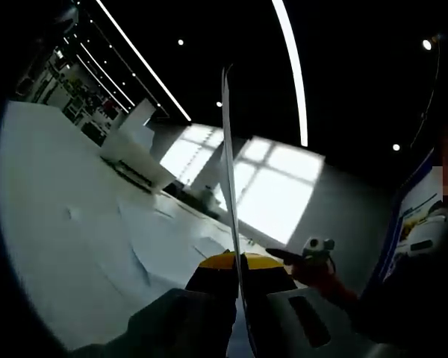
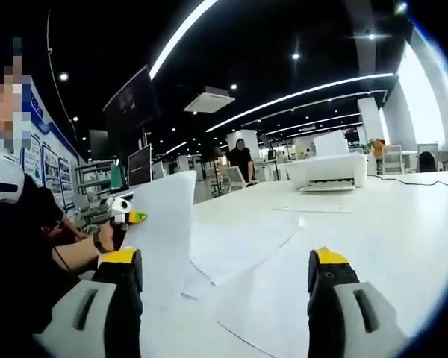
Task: Organize the stack of printing papers by aligning and flattening the scattered papers on the table
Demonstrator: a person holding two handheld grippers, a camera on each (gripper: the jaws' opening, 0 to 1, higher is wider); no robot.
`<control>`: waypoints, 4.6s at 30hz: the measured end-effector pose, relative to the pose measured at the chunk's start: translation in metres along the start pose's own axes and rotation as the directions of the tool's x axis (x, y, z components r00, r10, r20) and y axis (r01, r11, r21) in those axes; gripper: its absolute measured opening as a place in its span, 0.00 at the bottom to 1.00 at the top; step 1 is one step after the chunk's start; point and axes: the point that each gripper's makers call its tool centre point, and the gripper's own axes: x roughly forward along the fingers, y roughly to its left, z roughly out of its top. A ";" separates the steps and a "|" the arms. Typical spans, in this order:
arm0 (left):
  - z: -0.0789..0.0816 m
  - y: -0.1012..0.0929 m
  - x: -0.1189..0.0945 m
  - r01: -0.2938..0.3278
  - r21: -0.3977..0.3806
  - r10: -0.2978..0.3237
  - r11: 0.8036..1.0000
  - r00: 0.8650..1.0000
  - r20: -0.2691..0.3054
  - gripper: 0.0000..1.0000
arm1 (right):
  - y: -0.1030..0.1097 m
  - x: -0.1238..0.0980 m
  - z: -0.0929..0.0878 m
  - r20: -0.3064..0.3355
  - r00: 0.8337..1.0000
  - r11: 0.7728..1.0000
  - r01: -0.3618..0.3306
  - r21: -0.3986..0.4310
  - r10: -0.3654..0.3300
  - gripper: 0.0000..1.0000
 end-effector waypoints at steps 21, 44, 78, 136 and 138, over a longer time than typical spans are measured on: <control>0.000 -0.002 0.000 0.001 -0.001 -0.001 1.000 1.000 0.000 0.06 | 0.018 0.007 -0.007 -0.032 0.999 1.000 0.013 -0.019 -0.013 0.87; 0.000 -0.001 0.000 0.002 -0.003 -0.002 1.000 1.000 0.001 0.06 | 0.015 0.007 -0.017 -0.079 0.995 0.998 0.052 -0.025 -0.054 0.87; 0.000 -0.002 0.000 0.002 -0.003 -0.002 1.000 1.000 0.000 0.06 | -0.059 0.032 -0.065 -0.198 0.964 0.983 0.163 -0.081 -0.176 0.83; -0.001 -0.003 0.000 0.001 -0.002 -0.001 1.000 1.000 -0.001 0.06 | -0.048 0.041 -0.095 -0.314 0.935 0.982 0.124 -0.142 -0.163 0.82; -0.001 -0.004 0.001 0.002 -0.003 -0.002 1.000 1.000 -0.001 0.06 | -0.048 0.040 -0.096 -0.328 0.930 0.980 0.123 -0.154 -0.168 0.82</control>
